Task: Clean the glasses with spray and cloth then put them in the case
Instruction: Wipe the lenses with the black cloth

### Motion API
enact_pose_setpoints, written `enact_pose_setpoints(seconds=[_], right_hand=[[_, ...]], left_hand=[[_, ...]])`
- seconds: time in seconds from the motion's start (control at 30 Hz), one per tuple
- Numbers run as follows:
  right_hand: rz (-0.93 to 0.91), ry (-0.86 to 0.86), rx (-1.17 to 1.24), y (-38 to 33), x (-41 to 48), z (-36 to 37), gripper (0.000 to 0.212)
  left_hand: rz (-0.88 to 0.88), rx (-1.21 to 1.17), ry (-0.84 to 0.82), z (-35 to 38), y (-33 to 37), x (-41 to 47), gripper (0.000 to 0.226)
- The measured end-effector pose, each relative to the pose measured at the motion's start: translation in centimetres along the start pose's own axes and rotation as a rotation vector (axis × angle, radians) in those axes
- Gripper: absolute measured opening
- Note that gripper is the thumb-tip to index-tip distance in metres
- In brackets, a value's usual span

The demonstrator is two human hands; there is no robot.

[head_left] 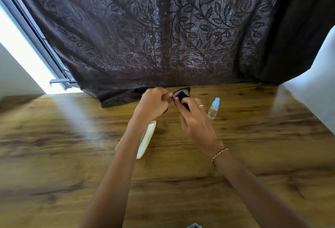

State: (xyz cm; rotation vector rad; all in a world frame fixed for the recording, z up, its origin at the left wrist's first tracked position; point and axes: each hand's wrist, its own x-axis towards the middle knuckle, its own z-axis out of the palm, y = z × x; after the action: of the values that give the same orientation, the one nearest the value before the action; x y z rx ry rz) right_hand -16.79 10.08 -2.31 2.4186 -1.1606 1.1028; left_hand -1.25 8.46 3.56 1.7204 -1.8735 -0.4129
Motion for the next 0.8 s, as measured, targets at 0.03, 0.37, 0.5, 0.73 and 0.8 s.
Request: enact_pose_setpoints(seconds=[0.03, 0.37, 0.5, 0.73, 0.8], right_hand=[[-0.01, -0.009, 0.005, 0.0, 0.2, 0.1, 0.038], [0.743, 0.032, 0.469, 3.7, -1.4, 1.4, 0.037], [1.193, -0.204, 0.711, 5.4, -4.1, 2.9, 0.034], [0.896, -0.464, 0.168, 6.5, -6.8, 2.8, 0.038], [0.791, -0.416, 0.094, 6.4, -6.4, 2.5, 0.037]], left_hand=[[0.012, 0.001, -0.005, 0.1, 0.1, 0.0, 0.031], [0.008, -0.028, 0.044, 0.1, -1.4, 0.4, 0.028], [0.016, -0.098, 0.009, 0.3, -1.5, 0.5, 0.028], [0.012, -0.153, -0.079, 0.8, -1.7, 0.3, 0.027], [0.018, -0.152, -0.089, 0.9, -1.6, 0.2, 0.027]])
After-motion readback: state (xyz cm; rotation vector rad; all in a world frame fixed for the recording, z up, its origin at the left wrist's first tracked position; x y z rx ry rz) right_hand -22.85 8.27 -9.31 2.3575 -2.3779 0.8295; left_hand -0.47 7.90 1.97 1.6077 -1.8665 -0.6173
